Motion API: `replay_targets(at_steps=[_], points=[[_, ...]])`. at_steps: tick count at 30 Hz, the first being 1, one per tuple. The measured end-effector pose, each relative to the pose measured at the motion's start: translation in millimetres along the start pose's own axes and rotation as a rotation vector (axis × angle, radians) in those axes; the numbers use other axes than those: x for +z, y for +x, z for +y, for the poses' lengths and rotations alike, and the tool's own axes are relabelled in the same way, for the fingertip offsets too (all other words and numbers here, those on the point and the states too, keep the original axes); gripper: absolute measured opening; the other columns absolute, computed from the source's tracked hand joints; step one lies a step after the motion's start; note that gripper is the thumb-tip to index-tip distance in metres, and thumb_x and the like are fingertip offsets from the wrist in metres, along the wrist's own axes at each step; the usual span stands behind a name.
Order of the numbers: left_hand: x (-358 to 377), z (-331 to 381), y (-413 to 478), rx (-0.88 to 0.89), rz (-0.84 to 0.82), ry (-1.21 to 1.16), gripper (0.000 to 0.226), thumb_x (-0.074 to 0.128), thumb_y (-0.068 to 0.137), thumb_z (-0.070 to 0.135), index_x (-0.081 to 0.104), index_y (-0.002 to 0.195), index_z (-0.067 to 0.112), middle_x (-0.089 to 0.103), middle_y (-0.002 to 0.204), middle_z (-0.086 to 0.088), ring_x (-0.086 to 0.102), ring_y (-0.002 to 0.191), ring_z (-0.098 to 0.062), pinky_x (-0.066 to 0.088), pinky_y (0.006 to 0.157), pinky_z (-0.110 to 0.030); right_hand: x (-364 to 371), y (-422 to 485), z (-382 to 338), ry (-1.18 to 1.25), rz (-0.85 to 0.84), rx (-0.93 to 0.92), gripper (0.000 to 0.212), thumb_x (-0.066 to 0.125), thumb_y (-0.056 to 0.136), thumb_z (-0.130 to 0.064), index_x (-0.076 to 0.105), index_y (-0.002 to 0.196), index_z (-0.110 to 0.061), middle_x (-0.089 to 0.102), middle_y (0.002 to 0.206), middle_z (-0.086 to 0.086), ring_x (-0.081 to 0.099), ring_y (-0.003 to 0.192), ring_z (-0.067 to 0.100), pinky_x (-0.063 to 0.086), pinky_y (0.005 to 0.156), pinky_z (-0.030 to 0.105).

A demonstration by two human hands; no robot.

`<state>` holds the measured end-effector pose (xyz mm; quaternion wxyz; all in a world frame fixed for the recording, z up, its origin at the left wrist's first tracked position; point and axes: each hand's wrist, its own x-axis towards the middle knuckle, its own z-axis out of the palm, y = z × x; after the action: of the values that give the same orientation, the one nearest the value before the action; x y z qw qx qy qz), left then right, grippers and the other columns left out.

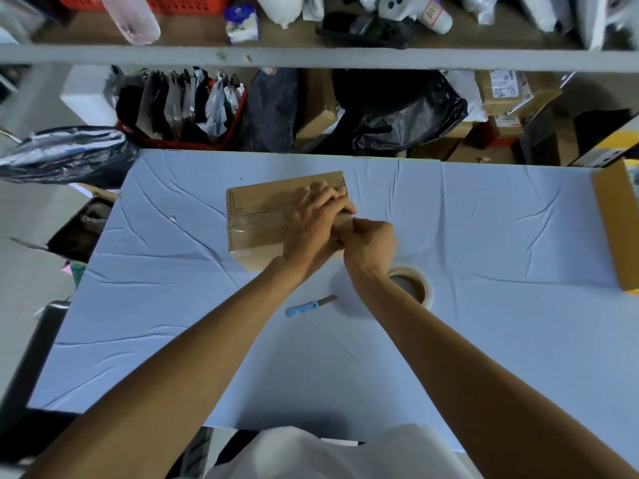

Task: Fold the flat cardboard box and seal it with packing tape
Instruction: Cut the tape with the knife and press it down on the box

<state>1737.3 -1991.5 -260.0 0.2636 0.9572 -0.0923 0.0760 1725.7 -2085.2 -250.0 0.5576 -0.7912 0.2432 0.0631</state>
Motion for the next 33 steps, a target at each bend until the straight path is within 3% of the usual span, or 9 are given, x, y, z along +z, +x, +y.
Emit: replay_targets(at_steps=[6, 8, 11, 13, 16, 19, 22, 28, 33], points=[[2.0, -1.2, -0.3, -0.009, -0.047, 0.028, 0.037, 0.075, 0.068, 0.013, 0.065, 0.103, 0.021, 0.058, 0.124, 0.0, 0.038, 0.134, -0.028, 0.024, 0.112, -0.042, -0.6, 6.8, -3.1, -0.137, 0.024, -0.003, 0.017, 0.057, 0.076, 0.001, 0.062, 0.061, 0.006, 0.038, 0.045, 0.002, 0.032, 0.042, 0.015, 0.029, 0.043, 0.025], [-2.3, -3.2, 1.1, 0.019, -0.089, -0.058, 0.053, 0.079, 0.064, 0.011, 0.062, 0.112, 0.025, 0.056, 0.127, -0.001, 0.04, 0.132, -0.028, 0.029, 0.112, -0.047, -2.9, 4.2, -4.5, -0.144, 0.004, -0.016, 0.018, 0.057, 0.077, 0.001, 0.063, 0.06, 0.001, 0.045, 0.047, 0.003, 0.037, 0.043, 0.015, 0.031, 0.043, 0.024], [-32.8, -16.5, -0.9, -0.073, -0.185, -0.417, 0.087, 0.082, 0.067, 0.016, 0.037, 0.14, 0.033, 0.047, 0.137, 0.005, 0.044, 0.127, -0.008, 0.04, 0.106, -0.027, -8.9, 0.7, -7.3, -0.117, -0.05, -0.046, 0.014, 0.067, 0.078, -0.011, 0.072, 0.074, 0.002, 0.058, 0.058, 0.016, 0.046, 0.053, 0.018, 0.041, 0.05, 0.031], [-57.5, -36.5, -8.8, -0.149, -0.01, -0.336, 0.079, 0.077, 0.072, 0.016, 0.038, 0.139, 0.029, 0.048, 0.133, 0.007, 0.047, 0.119, -0.006, 0.043, 0.102, -0.029, -12.7, -0.5, -9.4, -0.108, -0.084, -0.045, 0.024, 0.075, 0.077, -0.022, 0.073, 0.08, 0.002, 0.069, 0.074, 0.02, 0.057, 0.062, 0.024, 0.051, 0.061, 0.039], [-78.5, -74.2, -26.4, -0.5, 0.232, -0.12, 0.065, 0.075, 0.077, 0.029, 0.046, 0.133, 0.014, 0.048, 0.132, -0.01, 0.047, 0.12, -0.026, 0.042, 0.099, -0.039, -16.4, 1.7, -11.0, -0.116, -0.119, -0.04, 0.029, 0.078, 0.075, -0.026, 0.073, 0.087, -0.001, 0.072, 0.088, 0.017, 0.067, 0.084, 0.032, 0.055, 0.077, 0.042], [-80.2, -92.1, -35.4, -0.903, -0.014, -0.473, 0.07, 0.073, 0.075, 0.051, 0.049, 0.127, 0.011, 0.055, 0.129, -0.012, 0.055, 0.113, -0.027, 0.047, 0.086, -0.035, -17.6, 3.7, -12.7, -0.12, -0.169, -0.05, 0.043, 0.079, 0.075, -0.022, 0.064, 0.113, -0.007, 0.066, 0.107, 0.001, 0.062, 0.094, 0.018, 0.049, 0.08, 0.027], [-79.8, -91.8, -34.8, -0.872, -0.025, -0.649, 0.056, 0.072, 0.075, 0.051, 0.058, 0.113, 0.013, 0.066, 0.111, -0.007, 0.063, 0.101, -0.025, 0.051, 0.079, -0.035, -19.5, 6.3, -15.3, -0.079, -0.251, -0.091, 0.061, 0.078, 0.076, -0.008, 0.051, 0.13, -0.014, 0.062, 0.118, 0.0, 0.061, 0.087, 0.015, 0.05, 0.065, 0.015], [-81.9, -82.0, -28.0, -0.753, 0.041, -0.713, 0.054, 0.079, 0.072, 0.042, 0.055, 0.115, 0.018, 0.061, 0.115, 0.0, 0.063, 0.1, -0.021, 0.055, 0.077, -0.031, -33.3, 9.9, -20.4, -0.058, -0.269, -0.132, 0.082, 0.076, 0.07, 0.008, 0.042, 0.14, -0.019, 0.056, 0.113, 0.003, 0.056, 0.088, 0.016, 0.046, 0.046, 0.01], [-76.5, -76.8, -27.9, -0.713, 0.033, -0.776, 0.051, 0.081, 0.072, 0.03, 0.053, 0.112, 0.016, 0.061, 0.114, 0.001, 0.063, 0.099, -0.02, 0.053, 0.081, -0.033, -46.7, 11.6, -22.9, -0.023, -0.205, -0.224, 0.052, 0.074, 0.078, -0.01, 0.057, 0.125, -0.022, 0.064, 0.103, 0.006, 0.066, 0.077, 0.02, 0.049, 0.056, 0.023]])
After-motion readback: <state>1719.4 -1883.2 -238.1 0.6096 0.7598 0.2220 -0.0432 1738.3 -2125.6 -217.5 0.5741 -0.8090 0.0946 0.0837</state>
